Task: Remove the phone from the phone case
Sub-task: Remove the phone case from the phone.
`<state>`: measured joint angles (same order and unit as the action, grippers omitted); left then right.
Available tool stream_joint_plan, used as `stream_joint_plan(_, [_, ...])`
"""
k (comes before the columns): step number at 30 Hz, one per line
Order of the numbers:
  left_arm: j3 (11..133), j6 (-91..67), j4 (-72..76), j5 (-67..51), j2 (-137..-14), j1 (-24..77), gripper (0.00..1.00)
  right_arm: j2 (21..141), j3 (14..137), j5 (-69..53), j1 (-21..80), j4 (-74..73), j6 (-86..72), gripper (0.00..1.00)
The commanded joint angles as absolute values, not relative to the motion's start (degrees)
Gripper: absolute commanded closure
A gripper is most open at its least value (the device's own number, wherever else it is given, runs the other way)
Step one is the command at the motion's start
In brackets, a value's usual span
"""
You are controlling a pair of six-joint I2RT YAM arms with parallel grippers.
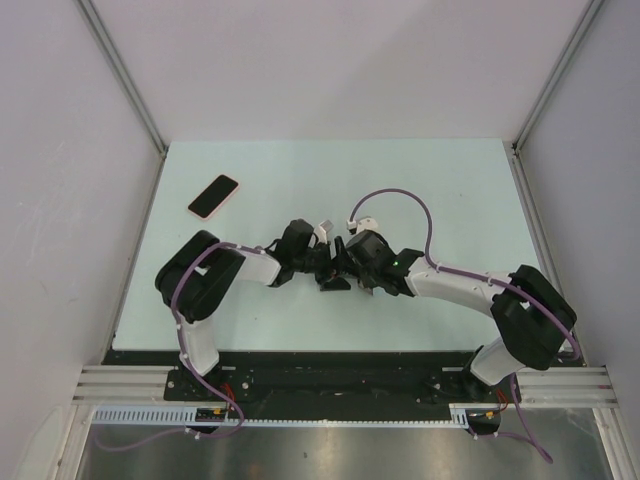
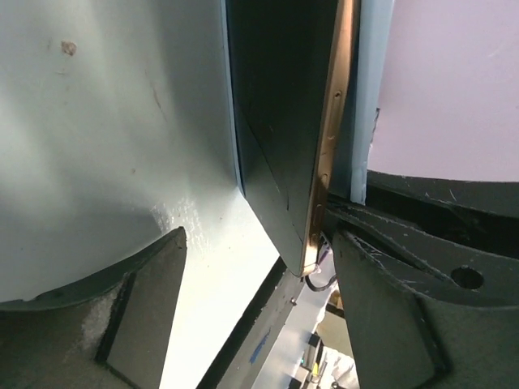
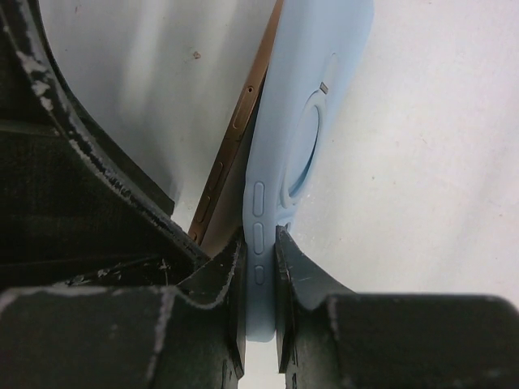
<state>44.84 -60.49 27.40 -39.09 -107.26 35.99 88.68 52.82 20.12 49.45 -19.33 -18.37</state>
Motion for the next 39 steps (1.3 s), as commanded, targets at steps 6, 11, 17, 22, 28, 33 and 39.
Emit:
stream_joint_plan(6, [54.7,-51.2,10.7,-28.0,-104.9,39.0,0.33,90.8,50.0,10.2,49.7,-16.5,-20.5,1.0])
stream_joint_plan(11, [57.8,-51.2,10.3,-28.2,-107.3,40.8,0.44,89.1,49.6,9.4,49.7,-16.7,-20.7,1.0])
stream_joint_plan(17, [59.1,-50.5,9.2,-27.2,-108.4,41.7,0.46,86.8,49.0,8.2,49.7,-16.6,-20.7,1.0])
stream_joint_plan(22, [61.6,-48.1,4.1,-24.6,-109.9,41.9,0.52,83.1,49.0,7.7,49.5,-17.0,-20.7,1.0])
stream_joint_plan(28, [65.3,-44.9,-3.8,-19.6,-111.7,43.2,0.62,77.0,49.0,7.7,48.5,-17.8,-21.4,1.0])
stream_joint_plan(33, [69.0,-40.4,-14.6,-7.1,-110.1,44.6,0.58,72.3,49.0,9.8,48.3,-19.6,-22.4,1.0])
stream_joint_plan(39, [71.7,-39.4,-18.8,-2.0,-110.3,45.7,0.57,70.5,46.9,8.6,47.5,-16.2,-24.2,1.0])
